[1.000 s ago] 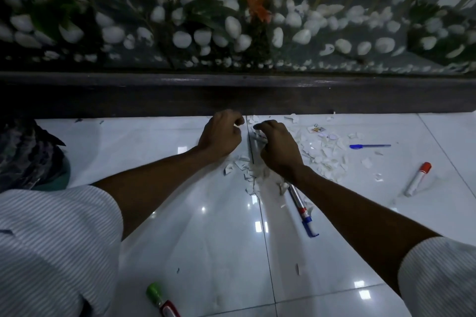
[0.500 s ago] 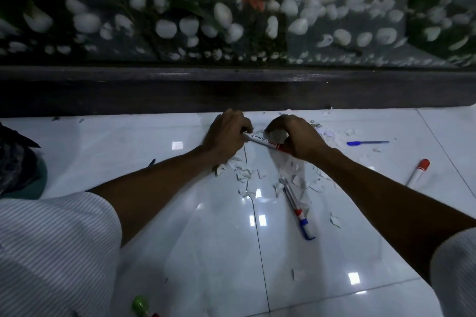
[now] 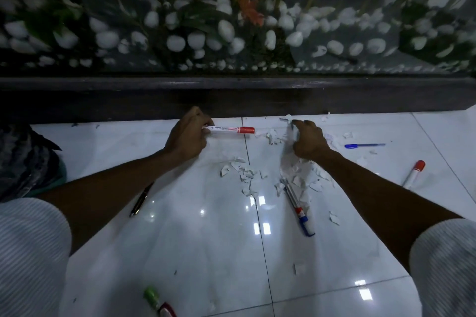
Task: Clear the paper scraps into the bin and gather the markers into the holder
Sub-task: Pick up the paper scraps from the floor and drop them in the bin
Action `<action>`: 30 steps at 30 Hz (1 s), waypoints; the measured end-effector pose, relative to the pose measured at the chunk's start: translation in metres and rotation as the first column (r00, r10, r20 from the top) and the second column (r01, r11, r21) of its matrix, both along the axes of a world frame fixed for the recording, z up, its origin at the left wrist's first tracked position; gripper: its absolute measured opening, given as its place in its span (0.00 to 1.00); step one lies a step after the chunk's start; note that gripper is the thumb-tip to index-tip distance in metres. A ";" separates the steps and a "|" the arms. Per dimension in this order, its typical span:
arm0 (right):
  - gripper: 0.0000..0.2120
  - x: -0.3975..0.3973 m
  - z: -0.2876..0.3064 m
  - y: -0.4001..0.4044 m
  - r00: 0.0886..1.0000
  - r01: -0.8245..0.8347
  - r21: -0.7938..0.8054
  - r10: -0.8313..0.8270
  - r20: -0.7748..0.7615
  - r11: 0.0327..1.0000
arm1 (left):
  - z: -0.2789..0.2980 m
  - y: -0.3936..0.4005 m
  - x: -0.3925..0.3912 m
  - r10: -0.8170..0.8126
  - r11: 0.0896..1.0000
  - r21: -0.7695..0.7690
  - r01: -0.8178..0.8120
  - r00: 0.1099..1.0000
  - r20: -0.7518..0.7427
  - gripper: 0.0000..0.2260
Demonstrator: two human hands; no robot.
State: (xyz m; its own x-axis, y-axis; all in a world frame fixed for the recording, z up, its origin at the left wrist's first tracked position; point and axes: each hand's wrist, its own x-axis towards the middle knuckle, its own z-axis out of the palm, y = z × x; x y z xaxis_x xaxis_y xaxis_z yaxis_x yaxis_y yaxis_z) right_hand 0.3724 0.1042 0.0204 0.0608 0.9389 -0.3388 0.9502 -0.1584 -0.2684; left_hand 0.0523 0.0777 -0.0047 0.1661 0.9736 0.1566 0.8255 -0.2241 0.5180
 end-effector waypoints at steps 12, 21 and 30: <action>0.33 -0.014 -0.005 -0.008 0.987 -0.018 0.239 0.055 -0.151 0.971 | 0.007 -0.012 0.058 0.169 0.985 0.037 -0.166 0.981 -0.092 0.15; 0.36 -0.012 -0.015 0.008 0.976 -0.196 0.105 0.184 0.113 0.975 | 0.003 0.022 0.130 -0.118 0.980 -0.176 0.094 0.984 -0.133 0.20; 0.29 0.028 -0.011 -0.008 0.988 0.030 0.292 -0.073 0.137 0.956 | 0.002 0.037 0.136 -0.174 0.966 -0.220 0.137 0.971 -0.162 0.21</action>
State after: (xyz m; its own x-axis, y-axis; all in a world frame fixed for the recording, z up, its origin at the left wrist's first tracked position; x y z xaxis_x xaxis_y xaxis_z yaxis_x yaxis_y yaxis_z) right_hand 0.3999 0.0962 0.0093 0.1399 0.9894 -0.0385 0.9747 -0.1445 -0.1704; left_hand 0.1880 0.1146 -0.0028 0.3248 0.9415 -0.0902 0.8720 -0.2612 0.4140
